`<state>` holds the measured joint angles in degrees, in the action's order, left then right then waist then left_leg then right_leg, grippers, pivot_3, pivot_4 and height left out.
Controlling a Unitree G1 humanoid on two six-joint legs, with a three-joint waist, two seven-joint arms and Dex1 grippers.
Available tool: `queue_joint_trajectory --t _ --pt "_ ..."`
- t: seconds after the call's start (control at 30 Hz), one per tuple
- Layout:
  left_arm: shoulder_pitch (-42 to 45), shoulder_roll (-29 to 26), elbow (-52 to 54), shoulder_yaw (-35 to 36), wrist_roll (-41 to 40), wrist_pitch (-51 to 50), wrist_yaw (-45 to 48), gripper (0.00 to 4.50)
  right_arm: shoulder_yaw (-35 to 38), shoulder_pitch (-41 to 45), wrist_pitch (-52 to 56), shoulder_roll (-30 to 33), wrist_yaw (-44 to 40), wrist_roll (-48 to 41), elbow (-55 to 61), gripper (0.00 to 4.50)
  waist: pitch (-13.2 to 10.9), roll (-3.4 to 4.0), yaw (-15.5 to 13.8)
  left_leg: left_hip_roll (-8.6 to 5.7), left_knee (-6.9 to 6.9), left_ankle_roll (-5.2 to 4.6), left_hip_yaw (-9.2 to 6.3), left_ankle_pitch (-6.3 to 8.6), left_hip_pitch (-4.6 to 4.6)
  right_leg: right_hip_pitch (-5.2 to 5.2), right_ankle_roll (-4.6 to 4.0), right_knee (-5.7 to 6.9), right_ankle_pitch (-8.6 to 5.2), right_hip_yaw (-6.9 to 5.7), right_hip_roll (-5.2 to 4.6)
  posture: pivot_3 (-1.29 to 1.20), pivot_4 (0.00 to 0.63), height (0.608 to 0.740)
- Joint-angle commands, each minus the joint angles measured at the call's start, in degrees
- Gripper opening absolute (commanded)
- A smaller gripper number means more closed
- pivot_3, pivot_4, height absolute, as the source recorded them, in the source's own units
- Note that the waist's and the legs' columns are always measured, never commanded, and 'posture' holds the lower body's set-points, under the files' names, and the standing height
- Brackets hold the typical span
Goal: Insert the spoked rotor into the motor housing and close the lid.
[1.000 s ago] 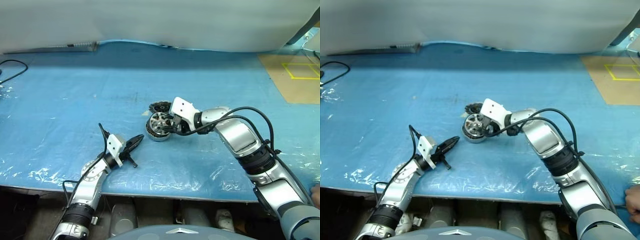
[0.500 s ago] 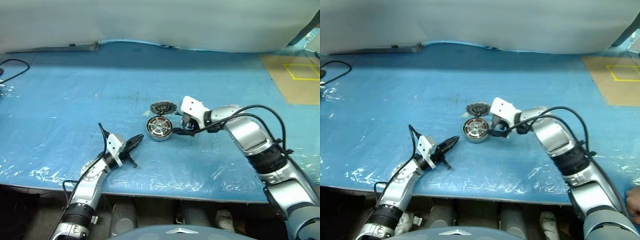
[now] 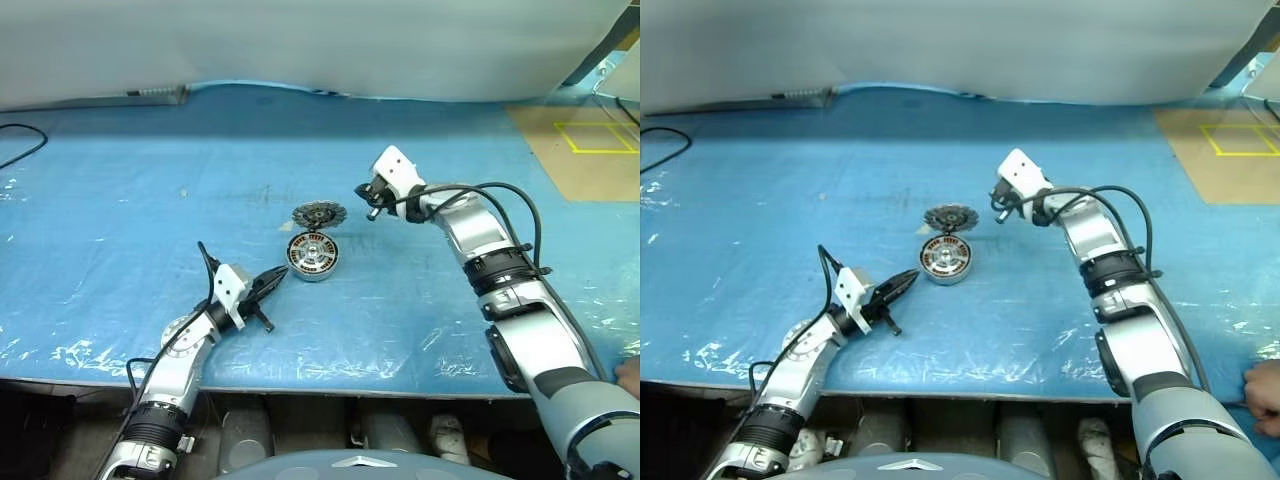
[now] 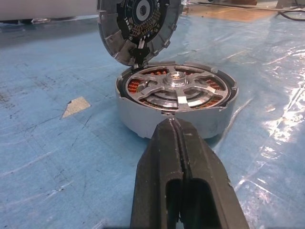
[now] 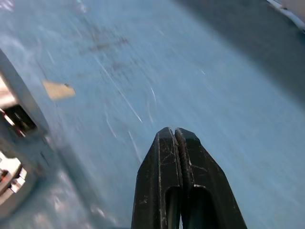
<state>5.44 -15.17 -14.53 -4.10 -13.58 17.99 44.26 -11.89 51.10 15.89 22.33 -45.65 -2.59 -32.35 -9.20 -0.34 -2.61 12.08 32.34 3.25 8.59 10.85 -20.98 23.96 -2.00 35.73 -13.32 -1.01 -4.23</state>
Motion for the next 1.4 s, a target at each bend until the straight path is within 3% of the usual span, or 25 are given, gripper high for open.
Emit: queue_joint_trajectory --t 0.03,0.33,0.87,1.07,1.17,1.4 --pt "-0.4 -0.4 2.4 0.8 -0.2 0.4 -0.6 0.00 1.9 0.0 2.4 -0.5 -7.0 -5.2 5.4 0.03 0.0 0.00 -0.1 0.04 0.06 -0.02 -0.01 0.00 -0.14 0.07 0.00 0.01 0.01 -0.05 0.01 0.00 0.150 0.740" --pt "-1.0 -0.3 3.0 0.7 -0.2 0.3 -1.5 0.00 1.3 -6.5 11.6 0.7 -11.7 -9.1 17.7 0.03 0.0 0.00 -0.3 0.18 0.14 -0.04 0.00 0.03 -0.22 0.10 -0.05 0.01 0.03 -0.18 0.03 0.00 0.150 0.740" --pt "0.3 -0.6 1.6 0.8 -0.2 0.4 -1.0 0.00 -2.0 -19.0 18.6 -3.6 -2.9 -7.8 29.1 0.03 0.0 0.00 -0.2 0.17 0.14 0.17 0.00 0.13 -0.12 0.09 -0.08 0.02 0.06 -0.12 0.03 0.00 0.150 0.740" --pt "0.8 -0.7 0.9 0.9 -0.3 0.7 -0.7 0.00 -3.1 -19.2 17.2 -1.4 -4.2 -7.7 33.7 0.03 0.0 0.00 -0.2 0.15 0.11 0.18 -0.01 0.13 -0.14 0.09 -0.07 -0.02 0.07 -0.11 0.03 0.00 0.150 0.740" --pt "0.7 -0.7 0.8 0.9 -0.3 0.8 -0.5 0.00 -1.7 -18.5 17.6 -0.6 -4.9 -9.2 35.6 0.62 0.0 0.00 -0.2 0.15 0.10 0.18 -0.01 0.13 -0.13 0.09 -0.06 -0.02 0.07 -0.11 0.03 0.00 0.150 0.740" --pt "1.1 -0.6 0.2 0.8 -0.3 1.0 -0.2 0.00 -3.4 -19.4 16.8 0.2 -4.9 -8.5 37.1 2.96 0.0 0.00 -0.1 0.14 0.10 0.18 -0.01 0.13 -0.13 0.09 -0.06 -0.02 0.07 -0.11 0.03 0.00 0.150 0.740"
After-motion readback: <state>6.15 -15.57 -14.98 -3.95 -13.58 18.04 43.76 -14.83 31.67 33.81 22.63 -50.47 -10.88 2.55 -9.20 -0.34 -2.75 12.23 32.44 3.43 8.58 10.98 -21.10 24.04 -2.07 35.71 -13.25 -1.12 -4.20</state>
